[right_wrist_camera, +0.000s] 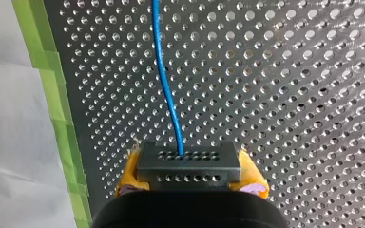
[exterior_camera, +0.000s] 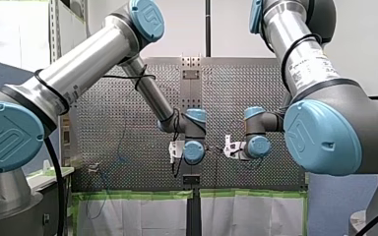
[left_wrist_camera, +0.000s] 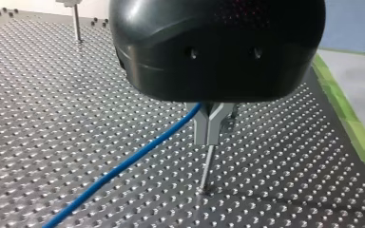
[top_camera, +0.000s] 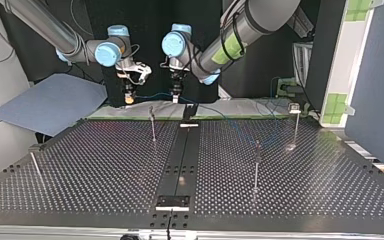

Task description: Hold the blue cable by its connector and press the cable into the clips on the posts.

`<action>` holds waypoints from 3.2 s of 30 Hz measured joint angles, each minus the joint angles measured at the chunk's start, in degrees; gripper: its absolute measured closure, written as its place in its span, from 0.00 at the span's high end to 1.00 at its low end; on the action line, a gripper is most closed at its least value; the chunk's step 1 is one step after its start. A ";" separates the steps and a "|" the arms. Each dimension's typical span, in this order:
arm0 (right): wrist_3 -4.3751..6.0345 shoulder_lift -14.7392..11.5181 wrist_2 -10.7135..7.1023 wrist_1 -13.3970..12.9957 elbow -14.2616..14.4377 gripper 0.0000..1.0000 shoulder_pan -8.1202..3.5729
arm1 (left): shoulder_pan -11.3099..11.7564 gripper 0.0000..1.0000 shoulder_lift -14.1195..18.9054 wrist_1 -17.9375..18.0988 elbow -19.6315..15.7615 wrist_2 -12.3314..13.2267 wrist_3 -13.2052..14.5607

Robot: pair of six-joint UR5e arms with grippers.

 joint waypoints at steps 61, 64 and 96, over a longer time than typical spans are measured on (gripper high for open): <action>7.34 4.93 -21.51 -5.30 -7.00 0.00 -11.67 | -1.73 0.00 -9.41 -7.26 15.96 1.74 -1.93; 7.34 4.94 -21.68 -4.90 -7.59 0.00 -11.68 | -1.39 0.00 -9.42 -7.72 16.38 2.37 -2.21; 6.25 5.18 -21.92 -5.16 -8.39 0.00 -11.67 | 2.04 0.00 -10.91 -10.36 19.54 6.02 -3.16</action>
